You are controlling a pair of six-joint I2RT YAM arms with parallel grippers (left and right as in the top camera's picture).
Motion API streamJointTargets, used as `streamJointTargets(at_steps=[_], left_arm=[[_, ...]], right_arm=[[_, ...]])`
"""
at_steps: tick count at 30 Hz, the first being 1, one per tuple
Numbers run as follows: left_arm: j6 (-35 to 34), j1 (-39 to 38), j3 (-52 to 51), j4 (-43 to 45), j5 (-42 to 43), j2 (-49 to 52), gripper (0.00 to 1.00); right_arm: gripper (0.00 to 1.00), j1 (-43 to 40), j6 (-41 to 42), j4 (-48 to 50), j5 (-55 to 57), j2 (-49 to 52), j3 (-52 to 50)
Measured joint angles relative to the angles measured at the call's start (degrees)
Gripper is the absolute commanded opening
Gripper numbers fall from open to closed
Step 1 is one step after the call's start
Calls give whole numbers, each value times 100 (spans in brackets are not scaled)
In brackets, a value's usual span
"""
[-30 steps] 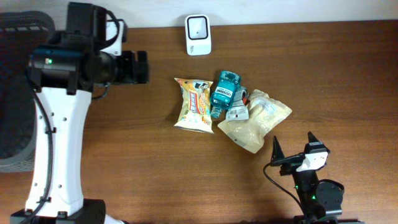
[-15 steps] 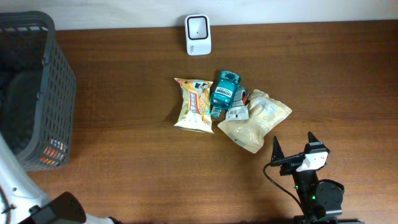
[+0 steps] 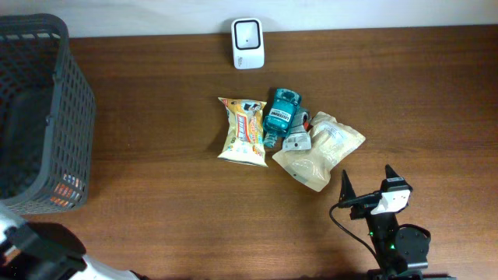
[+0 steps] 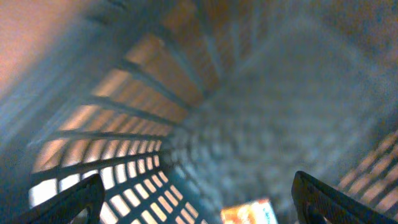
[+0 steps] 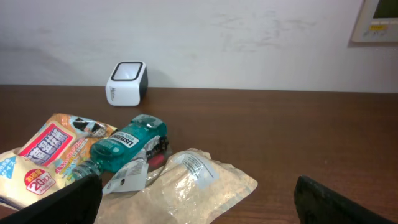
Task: Scan the item barcode
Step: 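Open the left gripper to drop the packet and return to basket, then grasp the orange Kleenex tissue pack in the basket with left gripper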
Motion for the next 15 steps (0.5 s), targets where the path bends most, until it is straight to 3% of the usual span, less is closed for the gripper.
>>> streamJointTargets(at_steps=[8,15], left_arm=[[2024,0,-101,-81,1456,415,99],[2736,0,-413,-55,2022,487,100]], right_arm=[[98,0,2,0,0,0,0],[98,0,4,0,0,0,0]])
